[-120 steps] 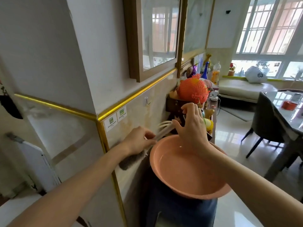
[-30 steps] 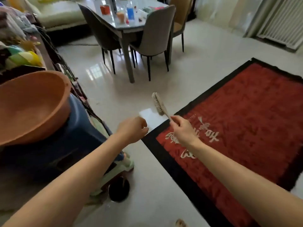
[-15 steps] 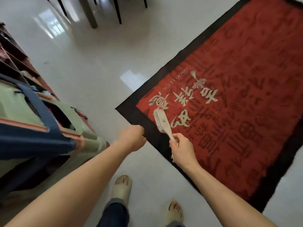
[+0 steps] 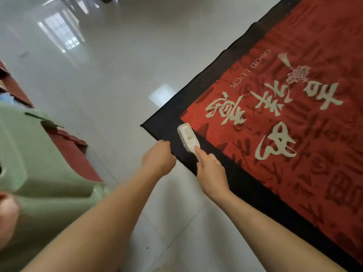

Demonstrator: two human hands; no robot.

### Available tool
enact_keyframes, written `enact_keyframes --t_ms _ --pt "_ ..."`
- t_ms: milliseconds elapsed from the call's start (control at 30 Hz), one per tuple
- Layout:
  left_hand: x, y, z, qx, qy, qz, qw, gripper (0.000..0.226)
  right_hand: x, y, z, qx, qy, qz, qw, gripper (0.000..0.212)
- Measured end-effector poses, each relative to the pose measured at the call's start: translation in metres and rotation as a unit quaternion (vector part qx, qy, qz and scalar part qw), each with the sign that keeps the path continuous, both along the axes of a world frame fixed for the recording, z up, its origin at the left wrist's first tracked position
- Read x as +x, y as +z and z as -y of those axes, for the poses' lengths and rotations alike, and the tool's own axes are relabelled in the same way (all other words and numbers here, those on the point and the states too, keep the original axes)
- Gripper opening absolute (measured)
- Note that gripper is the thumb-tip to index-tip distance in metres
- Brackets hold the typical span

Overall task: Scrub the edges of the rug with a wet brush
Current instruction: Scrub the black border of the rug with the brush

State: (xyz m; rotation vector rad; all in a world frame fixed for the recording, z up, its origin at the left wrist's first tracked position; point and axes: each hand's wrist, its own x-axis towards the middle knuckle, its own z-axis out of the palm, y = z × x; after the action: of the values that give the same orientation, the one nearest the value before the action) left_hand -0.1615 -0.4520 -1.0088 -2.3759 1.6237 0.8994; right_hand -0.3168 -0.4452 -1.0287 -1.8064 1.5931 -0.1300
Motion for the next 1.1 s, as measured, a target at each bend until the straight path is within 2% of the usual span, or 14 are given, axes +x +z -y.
enact_keyframes --t_ms 167,367,500,533,700,733,800,900,967,1033,1100 --pt "0.021 -0.083 0.046 -0.027 -0.014 0.024 0.999 0.040 0.035 -0.074 0.056 -0.081 0.042 -0.014 0.996 0.044" --pt "0.033 -0.126 0.066 -0.059 -0.029 0.058 0.996 0.056 0.070 -0.108 0.089 -0.125 0.103 -0.056 0.985 0.037" --pt "0.026 -0.135 0.057 0.008 -0.019 0.022 1.000 0.116 0.075 -0.109 0.085 -0.113 0.109 -0.082 0.984 0.041" --pt "0.024 -0.136 0.057 0.008 -0.020 0.026 0.999 0.123 0.066 -0.108 0.078 -0.116 0.113 -0.100 0.982 0.046" --pt "0.025 -0.139 0.061 0.001 -0.042 0.072 0.997 0.123 -0.008 -0.109 0.026 -0.102 0.086 -0.227 0.965 0.066" --pt "0.026 -0.141 0.060 0.000 -0.039 0.075 0.996 0.123 -0.004 -0.109 0.028 -0.095 0.080 -0.224 0.967 0.066" --pt "0.027 -0.145 0.062 -0.003 -0.044 0.081 0.996 0.124 0.030 -0.113 0.046 -0.113 0.083 -0.153 0.978 0.065" --pt "0.030 -0.148 0.058 -0.004 -0.049 0.092 0.995 0.125 0.071 -0.117 0.078 -0.130 0.153 -0.104 0.974 0.054" --pt "0.029 -0.150 0.059 -0.003 -0.060 0.108 0.992 0.126 0.047 -0.121 0.098 -0.148 0.086 -0.119 0.978 0.049" --pt "0.029 -0.151 0.057 0.002 -0.067 0.118 0.991 0.126 0.018 -0.125 0.090 -0.147 0.032 -0.149 0.977 0.054" --pt "0.029 -0.153 0.058 0.004 -0.066 0.124 0.990 0.129 0.014 -0.131 0.067 -0.153 0.116 -0.120 0.974 0.063"
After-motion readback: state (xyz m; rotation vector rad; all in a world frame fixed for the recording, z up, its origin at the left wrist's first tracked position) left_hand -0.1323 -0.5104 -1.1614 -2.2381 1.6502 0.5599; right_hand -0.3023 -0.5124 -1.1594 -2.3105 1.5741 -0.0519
